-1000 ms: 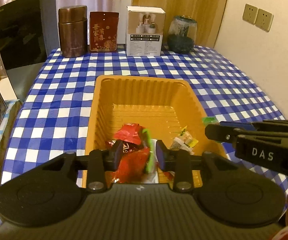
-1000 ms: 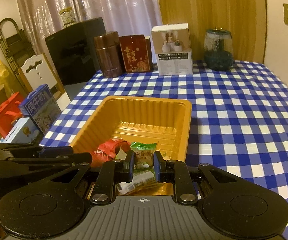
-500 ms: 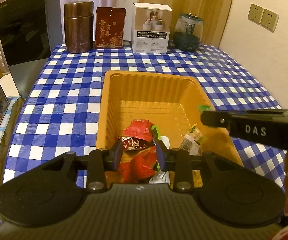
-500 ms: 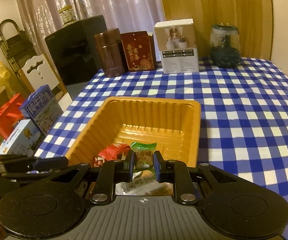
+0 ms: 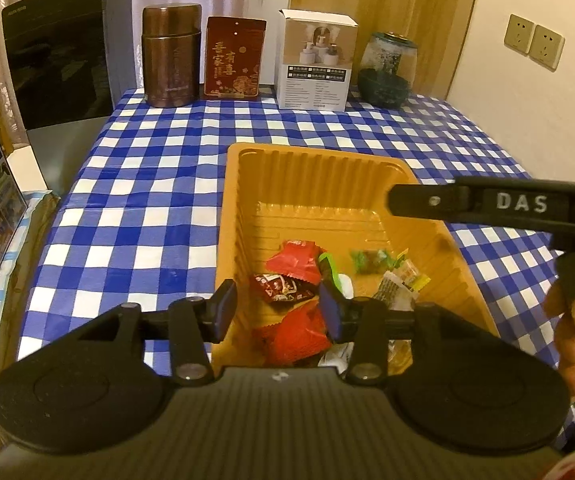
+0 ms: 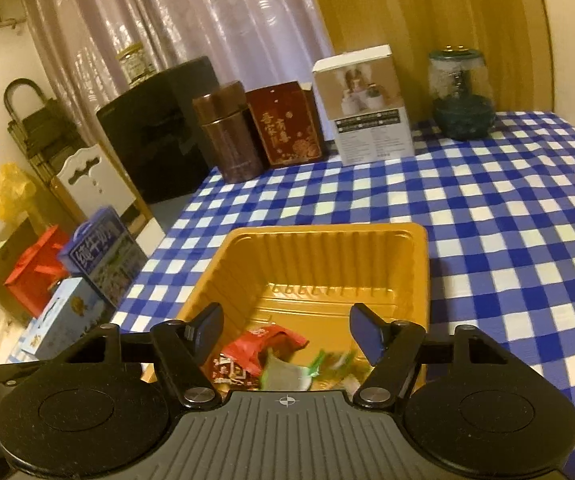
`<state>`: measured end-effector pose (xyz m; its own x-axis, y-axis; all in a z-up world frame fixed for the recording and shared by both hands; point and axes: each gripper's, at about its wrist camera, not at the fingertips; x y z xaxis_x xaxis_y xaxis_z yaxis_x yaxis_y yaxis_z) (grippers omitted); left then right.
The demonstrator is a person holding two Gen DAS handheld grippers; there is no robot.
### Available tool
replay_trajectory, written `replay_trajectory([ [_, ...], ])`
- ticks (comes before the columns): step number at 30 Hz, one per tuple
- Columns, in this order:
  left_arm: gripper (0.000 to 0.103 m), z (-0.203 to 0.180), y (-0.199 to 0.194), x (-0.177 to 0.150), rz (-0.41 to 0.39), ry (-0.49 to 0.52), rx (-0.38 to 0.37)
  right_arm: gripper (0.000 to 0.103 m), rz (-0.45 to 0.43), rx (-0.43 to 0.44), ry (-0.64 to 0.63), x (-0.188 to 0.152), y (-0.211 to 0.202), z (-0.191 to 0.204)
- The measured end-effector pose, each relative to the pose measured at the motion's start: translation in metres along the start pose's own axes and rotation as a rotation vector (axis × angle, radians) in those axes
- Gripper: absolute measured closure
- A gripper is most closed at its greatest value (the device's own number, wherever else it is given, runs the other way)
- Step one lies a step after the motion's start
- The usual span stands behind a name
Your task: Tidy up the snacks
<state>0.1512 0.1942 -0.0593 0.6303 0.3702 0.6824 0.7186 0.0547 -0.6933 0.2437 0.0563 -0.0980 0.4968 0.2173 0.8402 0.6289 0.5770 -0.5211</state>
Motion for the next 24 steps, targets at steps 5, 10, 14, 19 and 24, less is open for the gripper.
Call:
replay_trajectory([
  [5, 0.033, -0.002, -0.015, -0.003, -0.023, -0.017, 0.003, 0.033, 0.008, -0.036, 0.015, -0.003, -0.020, -0.006],
  [10, 0.019, -0.005, -0.034, -0.005, -0.039, -0.023, 0.012, 0.033, 0.005, -0.065, 0.025, -0.007, -0.046, -0.009],
  [14, 0.007, -0.008, -0.054, -0.009, -0.065, -0.023, 0.011, 0.031, 0.016, -0.077, 0.023, -0.011, -0.068, -0.007],
  [19, 0.001, -0.014, -0.081, -0.016, -0.091, -0.025, 0.004, 0.027, 0.031, -0.107, 0.023, -0.023, -0.098, 0.000],
  [24, 0.000, -0.023, -0.109, -0.028, -0.115, -0.023, 0.005, 0.026, 0.029, -0.118, -0.003, -0.035, -0.130, 0.014],
])
Point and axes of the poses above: each gripper's, at about its wrist camera, not at the fingertips, and y roughly the way its jaws point, z to its left, x to its top, and after that the axes turned 12 degrees about -y, right-handed
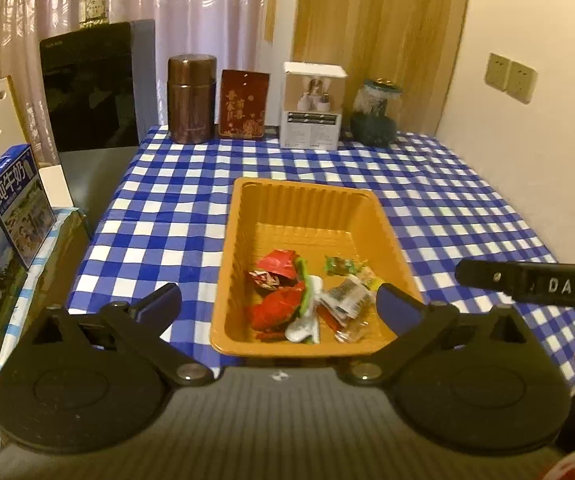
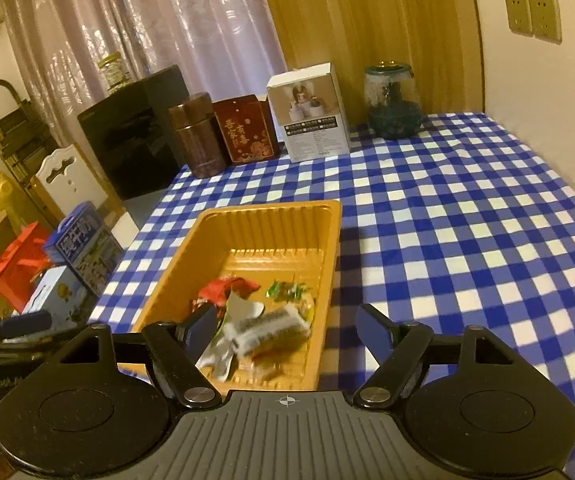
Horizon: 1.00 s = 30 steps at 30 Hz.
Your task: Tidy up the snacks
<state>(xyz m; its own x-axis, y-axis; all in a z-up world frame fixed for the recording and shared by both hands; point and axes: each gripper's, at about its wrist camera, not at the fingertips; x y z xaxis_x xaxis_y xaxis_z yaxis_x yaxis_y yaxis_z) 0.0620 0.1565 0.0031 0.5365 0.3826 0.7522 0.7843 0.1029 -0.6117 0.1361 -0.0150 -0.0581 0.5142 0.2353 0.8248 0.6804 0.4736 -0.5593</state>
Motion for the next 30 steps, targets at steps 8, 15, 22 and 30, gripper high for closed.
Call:
replay_trajectory([
  [8, 0.000, -0.010, -0.043, -0.015, -0.004, -0.023, 0.021, 0.025, 0.009, -0.018, -0.022, -0.017, -0.047, 0.012],
  [15, 0.000, -0.016, -0.074, -0.027, 0.022, -0.023, 0.063, 0.025, 0.041, -0.029, -0.042, -0.034, -0.079, 0.019],
  [22, 0.000, -0.025, -0.105, -0.037, 0.020, -0.018, 0.062, 0.025, 0.035, -0.034, -0.055, -0.043, -0.109, 0.028],
  [30, 0.000, -0.034, -0.128, -0.046, 0.020, -0.011, 0.090, 0.025, 0.037, -0.037, -0.091, -0.054, -0.135, 0.044],
])
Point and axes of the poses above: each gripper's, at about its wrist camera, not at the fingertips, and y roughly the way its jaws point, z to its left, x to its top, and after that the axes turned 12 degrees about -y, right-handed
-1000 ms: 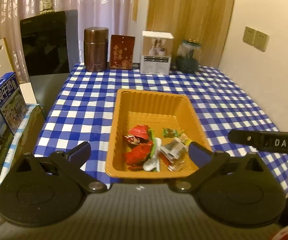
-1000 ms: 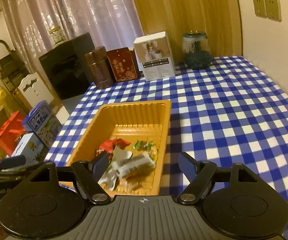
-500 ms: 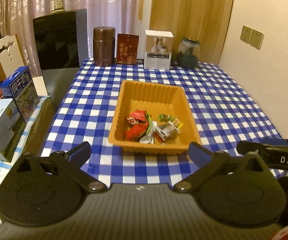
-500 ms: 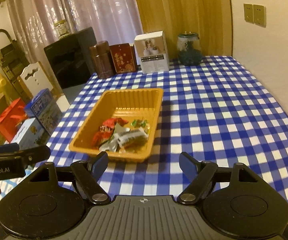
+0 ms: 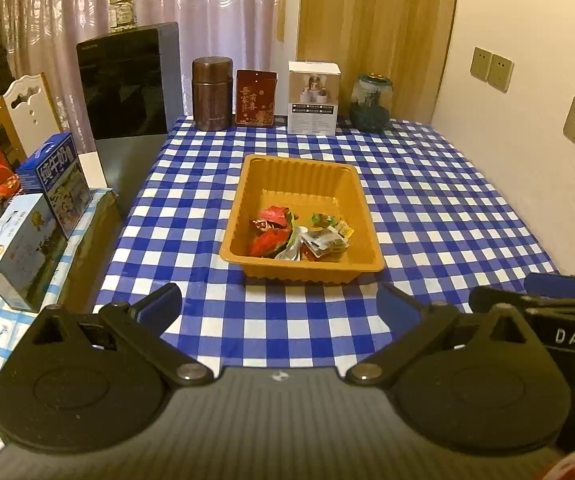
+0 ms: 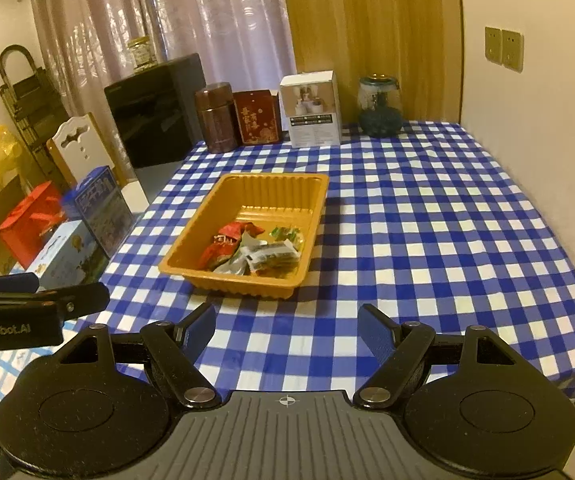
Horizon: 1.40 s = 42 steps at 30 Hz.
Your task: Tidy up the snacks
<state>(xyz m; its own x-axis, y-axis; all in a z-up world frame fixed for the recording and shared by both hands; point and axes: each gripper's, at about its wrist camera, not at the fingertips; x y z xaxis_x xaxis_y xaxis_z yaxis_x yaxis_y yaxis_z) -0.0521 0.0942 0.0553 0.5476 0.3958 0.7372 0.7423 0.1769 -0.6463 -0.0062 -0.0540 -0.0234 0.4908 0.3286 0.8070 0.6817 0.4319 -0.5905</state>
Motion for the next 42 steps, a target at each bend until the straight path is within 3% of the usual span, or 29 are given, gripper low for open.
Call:
replay_trajectory([
  [15, 0.000, 0.000, -0.024, -0.015, -0.017, 0.018, 0.005, 0.025, -0.041, -0.026, 0.003, -0.009, -0.029, 0.003],
  [42, 0.000, -0.002, -0.023, -0.013, -0.015, 0.021, -0.006, 0.025, -0.038, -0.017, 0.001, -0.009, -0.029, 0.005],
])
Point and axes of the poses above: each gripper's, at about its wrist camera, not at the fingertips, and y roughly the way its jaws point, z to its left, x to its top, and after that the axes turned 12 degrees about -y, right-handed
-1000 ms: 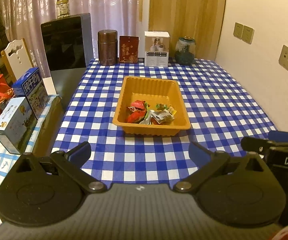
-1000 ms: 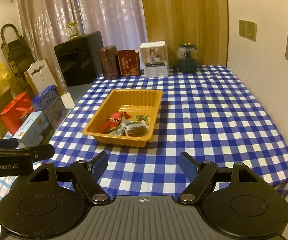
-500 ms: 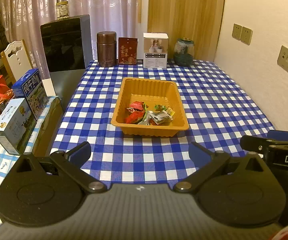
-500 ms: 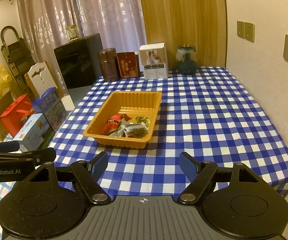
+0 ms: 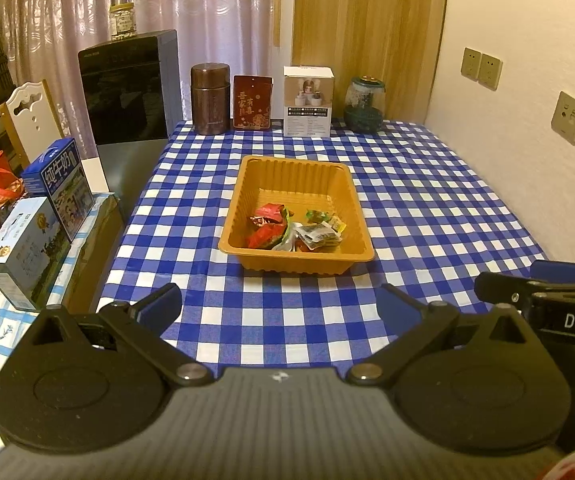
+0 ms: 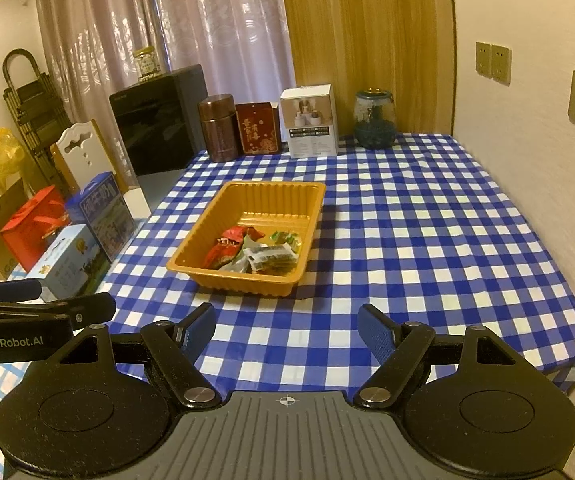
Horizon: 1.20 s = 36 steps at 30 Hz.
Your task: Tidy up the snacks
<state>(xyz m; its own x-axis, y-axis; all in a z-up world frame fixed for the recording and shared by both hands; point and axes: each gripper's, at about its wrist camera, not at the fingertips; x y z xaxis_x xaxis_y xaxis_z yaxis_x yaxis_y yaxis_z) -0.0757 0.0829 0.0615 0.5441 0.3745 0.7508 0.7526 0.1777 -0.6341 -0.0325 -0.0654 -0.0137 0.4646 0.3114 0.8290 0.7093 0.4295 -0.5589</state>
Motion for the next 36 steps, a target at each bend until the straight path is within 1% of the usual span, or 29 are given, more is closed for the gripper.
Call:
replay_trajectory([
  [36, 0.000, -0.0018, 0.0001, 0.0000, 0.000, 0.000, -0.002, 0.025, -0.001, -0.002, 0.003, -0.0002, 0.0007, -0.0037],
])
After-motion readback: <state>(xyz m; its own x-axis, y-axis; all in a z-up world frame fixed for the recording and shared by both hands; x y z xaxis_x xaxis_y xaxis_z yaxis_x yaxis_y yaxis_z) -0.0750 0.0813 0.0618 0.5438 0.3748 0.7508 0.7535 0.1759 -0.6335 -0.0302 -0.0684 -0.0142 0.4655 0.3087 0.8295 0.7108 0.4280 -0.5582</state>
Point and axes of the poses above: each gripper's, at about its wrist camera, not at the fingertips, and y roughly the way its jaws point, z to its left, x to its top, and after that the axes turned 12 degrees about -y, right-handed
